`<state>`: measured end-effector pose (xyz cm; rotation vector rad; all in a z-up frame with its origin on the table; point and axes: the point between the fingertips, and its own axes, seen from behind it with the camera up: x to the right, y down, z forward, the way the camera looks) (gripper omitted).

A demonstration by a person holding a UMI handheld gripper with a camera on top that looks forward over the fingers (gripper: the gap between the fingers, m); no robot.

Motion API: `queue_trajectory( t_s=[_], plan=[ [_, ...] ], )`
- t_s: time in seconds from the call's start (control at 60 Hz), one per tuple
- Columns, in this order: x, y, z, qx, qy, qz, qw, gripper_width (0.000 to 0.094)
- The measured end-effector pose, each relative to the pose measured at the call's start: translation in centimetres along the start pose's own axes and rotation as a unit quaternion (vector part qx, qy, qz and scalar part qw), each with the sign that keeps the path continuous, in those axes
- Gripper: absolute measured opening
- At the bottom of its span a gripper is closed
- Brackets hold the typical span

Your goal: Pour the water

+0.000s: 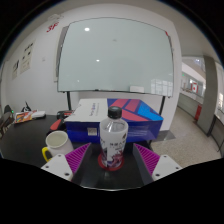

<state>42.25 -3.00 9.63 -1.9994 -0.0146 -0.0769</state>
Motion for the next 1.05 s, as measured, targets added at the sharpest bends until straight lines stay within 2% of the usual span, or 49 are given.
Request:
queue_trajectory(
  t_s=[0.117,0.5,0.75,1.05],
  plan=[
    [-0.9,0.3,-6.2,-0.012,0.019,0.01,1.0,0.0844],
    [-6.6,2.9,-29.3,-0.022,0.031,-0.004,0.999,0.0844],
    [-8.0,4.1,-35.3,-0.022,0.027,-0.013,0.999,0.0842],
    [-7.7,3.0,-36.5,-0.002,0.037,-0.012,0.999,0.0843]
  ],
)
